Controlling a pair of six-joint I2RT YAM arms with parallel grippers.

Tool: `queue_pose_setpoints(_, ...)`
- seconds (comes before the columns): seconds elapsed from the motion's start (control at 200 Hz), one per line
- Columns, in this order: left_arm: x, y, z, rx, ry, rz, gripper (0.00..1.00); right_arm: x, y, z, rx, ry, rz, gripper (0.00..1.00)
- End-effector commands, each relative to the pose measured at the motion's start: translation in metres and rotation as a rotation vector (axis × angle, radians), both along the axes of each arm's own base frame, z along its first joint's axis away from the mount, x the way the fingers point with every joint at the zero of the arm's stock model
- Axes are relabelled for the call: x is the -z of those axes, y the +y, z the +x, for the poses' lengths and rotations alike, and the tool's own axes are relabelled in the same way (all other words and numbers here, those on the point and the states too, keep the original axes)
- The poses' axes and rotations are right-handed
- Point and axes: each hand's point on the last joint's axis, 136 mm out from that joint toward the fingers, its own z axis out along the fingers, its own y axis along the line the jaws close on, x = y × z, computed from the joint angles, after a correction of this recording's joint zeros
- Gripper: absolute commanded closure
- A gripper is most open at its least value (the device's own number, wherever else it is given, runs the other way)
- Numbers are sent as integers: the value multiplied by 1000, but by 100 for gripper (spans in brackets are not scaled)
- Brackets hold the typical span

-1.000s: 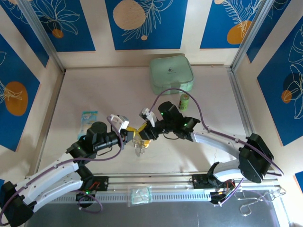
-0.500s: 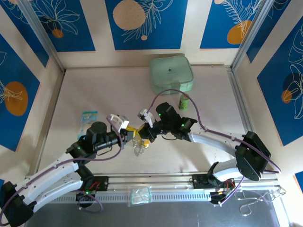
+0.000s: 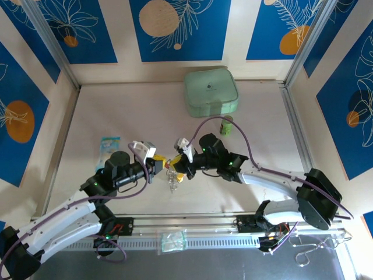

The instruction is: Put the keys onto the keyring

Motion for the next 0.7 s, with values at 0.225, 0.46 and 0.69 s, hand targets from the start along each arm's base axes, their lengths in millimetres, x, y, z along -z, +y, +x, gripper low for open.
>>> queue_pose_setpoints(0.225, 2, 10, 4, -65, 35, -5, 100, -6, -4, -2, -1, -136, 14, 100)
queue_pose_setpoints(0.46, 11, 19, 0, -81, 61, 59, 70, -9, -4, -6, -31, -174, 15, 100)
queue_pose_setpoints(0.69, 0, 23, -4, -23, -34, 170, 54, -7, -4, -11, -74, -176, 13, 100)
